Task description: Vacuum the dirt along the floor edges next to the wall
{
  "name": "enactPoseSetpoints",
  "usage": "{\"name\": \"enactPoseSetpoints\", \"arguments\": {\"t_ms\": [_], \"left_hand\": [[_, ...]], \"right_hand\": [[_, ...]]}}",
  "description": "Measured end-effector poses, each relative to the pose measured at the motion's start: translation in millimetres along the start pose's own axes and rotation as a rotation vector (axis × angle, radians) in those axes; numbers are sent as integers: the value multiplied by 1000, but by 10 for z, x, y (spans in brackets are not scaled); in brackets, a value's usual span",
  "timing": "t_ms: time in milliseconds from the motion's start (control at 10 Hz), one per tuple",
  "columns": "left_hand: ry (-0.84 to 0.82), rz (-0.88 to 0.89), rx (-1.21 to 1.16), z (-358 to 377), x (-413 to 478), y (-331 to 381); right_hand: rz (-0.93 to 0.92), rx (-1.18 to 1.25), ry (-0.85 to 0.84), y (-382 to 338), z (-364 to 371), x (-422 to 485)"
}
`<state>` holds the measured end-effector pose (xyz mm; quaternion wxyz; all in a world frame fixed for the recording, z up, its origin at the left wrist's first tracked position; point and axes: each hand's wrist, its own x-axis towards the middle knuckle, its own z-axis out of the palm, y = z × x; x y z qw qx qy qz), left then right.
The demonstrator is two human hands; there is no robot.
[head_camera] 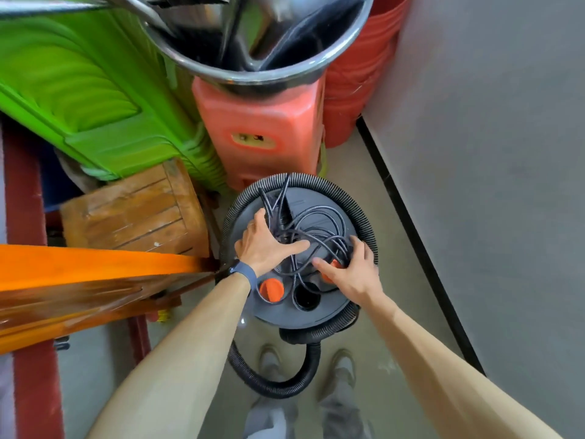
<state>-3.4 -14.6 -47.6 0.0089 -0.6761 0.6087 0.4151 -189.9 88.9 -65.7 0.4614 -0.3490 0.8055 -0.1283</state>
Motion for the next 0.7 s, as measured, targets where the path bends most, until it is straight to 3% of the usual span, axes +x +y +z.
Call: {"name": "enactPoseSetpoints", "arguments": {"t_ms": [100,200,300,400,700], "left_hand": [[-4,59,-70,-164,-50,-72],[71,219,82,-130,-163,-133],[8,286,251,-41,-190,-190],[27,184,180,-12,-168,-265],[-4,177,159,-300,-506,-174]], "right_hand": [[-139,-43,124,-30,-58,-182],[-346,-238,270,-67,123,-374],[-289,-394,201,-88,282,-394],[-309,-510,182,-64,277,-303],[-422,-378,221,-250,-255,-895]]}}
